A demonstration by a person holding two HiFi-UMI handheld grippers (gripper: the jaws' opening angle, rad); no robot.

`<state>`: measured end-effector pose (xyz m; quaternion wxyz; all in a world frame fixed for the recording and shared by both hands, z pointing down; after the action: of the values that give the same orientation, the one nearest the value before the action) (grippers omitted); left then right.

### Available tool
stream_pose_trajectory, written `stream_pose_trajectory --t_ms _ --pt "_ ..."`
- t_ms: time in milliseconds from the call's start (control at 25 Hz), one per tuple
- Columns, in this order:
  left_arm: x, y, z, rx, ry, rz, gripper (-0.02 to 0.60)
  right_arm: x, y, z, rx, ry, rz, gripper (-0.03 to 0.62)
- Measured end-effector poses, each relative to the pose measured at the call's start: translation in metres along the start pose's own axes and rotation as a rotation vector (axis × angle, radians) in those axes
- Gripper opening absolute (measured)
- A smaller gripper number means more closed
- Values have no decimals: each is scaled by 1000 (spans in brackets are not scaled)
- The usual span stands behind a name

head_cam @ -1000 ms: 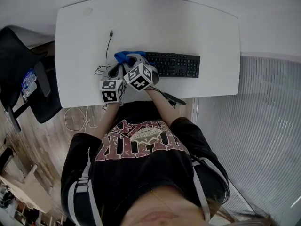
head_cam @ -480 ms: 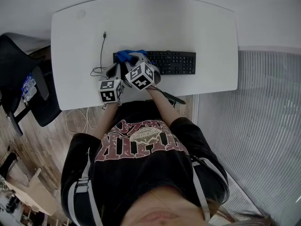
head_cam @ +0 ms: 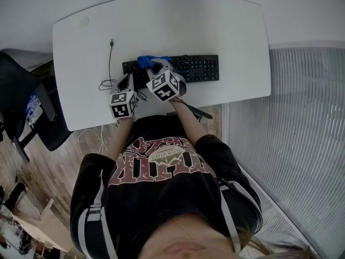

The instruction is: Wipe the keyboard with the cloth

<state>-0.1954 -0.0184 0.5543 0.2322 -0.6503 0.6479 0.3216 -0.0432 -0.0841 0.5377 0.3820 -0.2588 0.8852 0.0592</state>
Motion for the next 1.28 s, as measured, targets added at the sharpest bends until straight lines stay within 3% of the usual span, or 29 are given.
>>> stream_pose_trajectory --t_ms 1280 --pt "-6 -13 -6 74 22 -18 29 -59 -56 69 -148 7 -133 64"
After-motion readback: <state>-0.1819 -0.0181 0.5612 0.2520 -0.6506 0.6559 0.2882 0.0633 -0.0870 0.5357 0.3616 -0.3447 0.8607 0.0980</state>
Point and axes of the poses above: the fingertips, and each gripper's own axes: z backward along the fingers, y to its left, x out of its top, the point moved 10 cm from there along z, backward along the fingers, and after that the axes turned 11 degrees about x, right-handed, at the moved point
